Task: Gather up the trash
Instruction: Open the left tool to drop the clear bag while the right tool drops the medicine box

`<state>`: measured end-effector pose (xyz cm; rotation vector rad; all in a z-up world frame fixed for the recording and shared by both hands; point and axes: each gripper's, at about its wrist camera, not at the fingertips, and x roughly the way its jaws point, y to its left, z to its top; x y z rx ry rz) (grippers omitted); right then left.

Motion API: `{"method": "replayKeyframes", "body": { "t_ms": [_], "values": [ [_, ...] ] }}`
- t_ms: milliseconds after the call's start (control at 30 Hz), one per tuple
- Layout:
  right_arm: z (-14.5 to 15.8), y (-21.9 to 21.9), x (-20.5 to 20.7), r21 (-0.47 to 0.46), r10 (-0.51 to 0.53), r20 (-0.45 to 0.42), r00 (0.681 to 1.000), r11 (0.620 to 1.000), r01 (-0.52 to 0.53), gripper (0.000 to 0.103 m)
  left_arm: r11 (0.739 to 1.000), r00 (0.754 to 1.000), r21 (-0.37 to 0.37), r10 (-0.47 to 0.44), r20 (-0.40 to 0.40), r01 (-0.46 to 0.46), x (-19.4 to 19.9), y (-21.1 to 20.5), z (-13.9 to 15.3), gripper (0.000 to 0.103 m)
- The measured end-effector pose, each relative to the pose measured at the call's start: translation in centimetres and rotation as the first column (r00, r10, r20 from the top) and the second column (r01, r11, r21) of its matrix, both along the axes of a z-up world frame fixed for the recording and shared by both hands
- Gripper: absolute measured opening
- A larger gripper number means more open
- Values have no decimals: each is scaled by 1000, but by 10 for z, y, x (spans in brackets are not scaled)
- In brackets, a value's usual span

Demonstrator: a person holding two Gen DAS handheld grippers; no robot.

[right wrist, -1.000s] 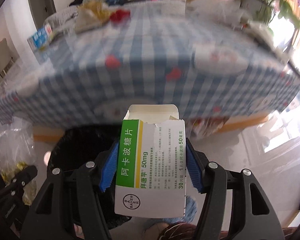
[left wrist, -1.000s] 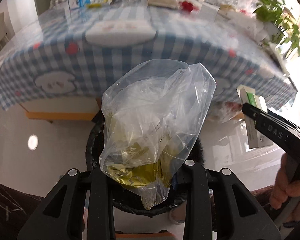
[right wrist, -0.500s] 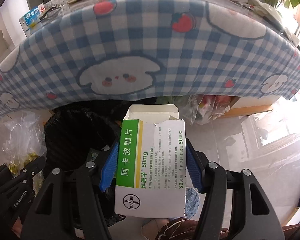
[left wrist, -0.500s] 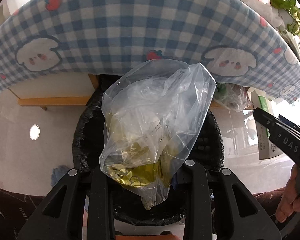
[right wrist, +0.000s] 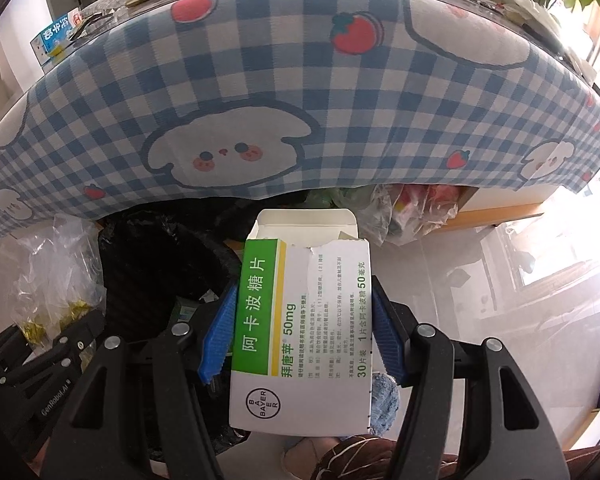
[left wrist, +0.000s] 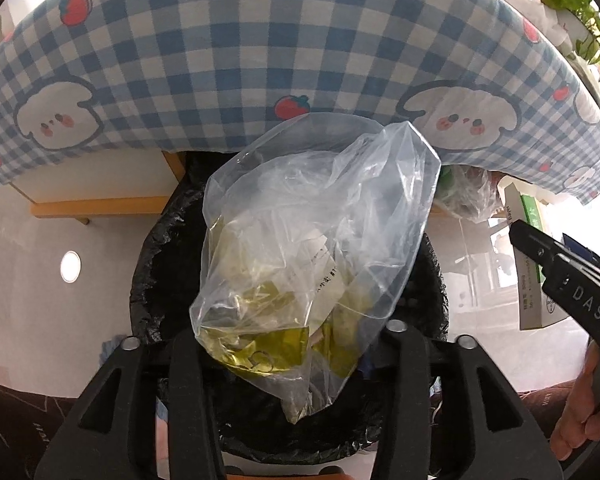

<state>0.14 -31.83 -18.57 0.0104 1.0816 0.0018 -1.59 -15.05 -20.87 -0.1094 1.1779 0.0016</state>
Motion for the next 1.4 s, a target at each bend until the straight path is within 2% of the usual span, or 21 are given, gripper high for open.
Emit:
{"method": "replayKeyframes", "body": {
  "t_ms": [267, 467, 567, 933, 1400],
  "values": [
    [5, 14, 2, -13, 24, 10, 1000, 1000, -24, 59, 1000, 999, 9, 30, 40, -30, -5, 23, 12, 79],
    [10, 28, -2, 0, 24, 21, 999, 1000, -24, 59, 997, 992, 52, 50, 112, -56, -11, 47, 33, 97],
    [11, 40, -7, 2, 31, 20, 999, 1000, -31, 59, 994, 990, 71, 71, 122, -80, -13, 62, 39, 97],
    [8, 94, -19, -6, 87, 18, 996, 996, -87, 59, 991, 987, 38, 122, 103, -127, -20, 121, 45, 97],
    [12, 142, -23, 12, 131, 22, 991, 991, -131, 59, 991, 984, 50, 115, 135, -123, -32, 162, 65, 97]
  ]
}}
